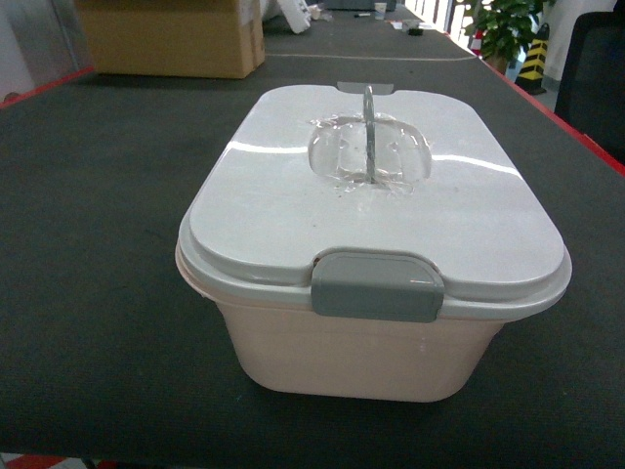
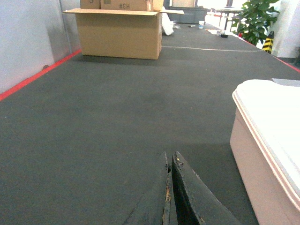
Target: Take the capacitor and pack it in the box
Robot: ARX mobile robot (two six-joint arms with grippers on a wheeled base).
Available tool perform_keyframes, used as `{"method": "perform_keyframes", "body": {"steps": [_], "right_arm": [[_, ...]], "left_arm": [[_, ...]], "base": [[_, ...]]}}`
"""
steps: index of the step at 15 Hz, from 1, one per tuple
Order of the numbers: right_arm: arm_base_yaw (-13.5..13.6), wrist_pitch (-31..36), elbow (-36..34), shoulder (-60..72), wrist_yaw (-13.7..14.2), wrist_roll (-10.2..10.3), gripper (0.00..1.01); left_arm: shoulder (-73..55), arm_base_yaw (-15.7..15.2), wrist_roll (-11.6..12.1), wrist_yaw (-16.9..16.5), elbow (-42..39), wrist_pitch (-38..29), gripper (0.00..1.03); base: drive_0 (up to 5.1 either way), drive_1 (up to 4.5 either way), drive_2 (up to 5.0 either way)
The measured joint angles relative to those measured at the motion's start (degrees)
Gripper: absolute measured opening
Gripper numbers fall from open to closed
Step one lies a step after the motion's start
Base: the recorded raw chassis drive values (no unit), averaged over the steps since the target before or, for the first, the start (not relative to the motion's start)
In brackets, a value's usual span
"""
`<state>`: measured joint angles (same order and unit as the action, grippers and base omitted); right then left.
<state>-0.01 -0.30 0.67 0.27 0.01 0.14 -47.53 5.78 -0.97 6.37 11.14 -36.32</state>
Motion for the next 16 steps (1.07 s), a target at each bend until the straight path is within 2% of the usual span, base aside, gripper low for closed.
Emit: {"method": "perform_keyframes", "body": {"steps": [2, 3, 4, 7, 11, 13, 16], "right_arm": [[0.00, 0.00, 0.00, 0.00, 0.02, 0.00, 0.98], [0.00, 0.00, 0.00, 0.00, 0.00, 0.00, 0.98], [0.00, 0.00, 0.00, 0.00, 0.02, 0.00, 0.98], [0.00, 0.00, 0.00, 0.00, -0.04, 0.00, 0.98], [0.00, 0.02, 0.00, 0.00, 0.00, 0.00, 0.98], [0.00, -0.02, 0.00, 0.00, 0.00, 0.00, 0.98], [0.00, 0.00, 0.00, 0.00, 0.00, 0.00, 0.98]], "left_arm": [[4.07, -1.09, 0.02, -1.95, -3.02, 1.66, 0.02], [6.03, -4.24, 0.04, -5.57, -4.11, 2.56, 0.02], [7.78, -5.97, 0.04, -5.44, -4.92, 3.37, 0.02], [10.45, -5.97, 0.02, -6.10, -5.90, 4.70, 0.02], [18.95, -5.62, 0.02, -6.36, -8.57, 10.78, 0.02], [20.94, -5.62, 0.02, -6.38, -10.38, 10.25, 0.02], [26.64, -5.62, 0.02, -6.36, -10.38, 15.34, 0.02]], "base": [[0.0, 0.00, 0.0], [0.0, 0.00, 0.0], [0.0, 0.00, 0.0], [0.0, 0.00, 0.0], [0.0, 0.00, 0.0], [0.0, 0.00, 0.0], [0.0, 0.00, 0.0]]}}
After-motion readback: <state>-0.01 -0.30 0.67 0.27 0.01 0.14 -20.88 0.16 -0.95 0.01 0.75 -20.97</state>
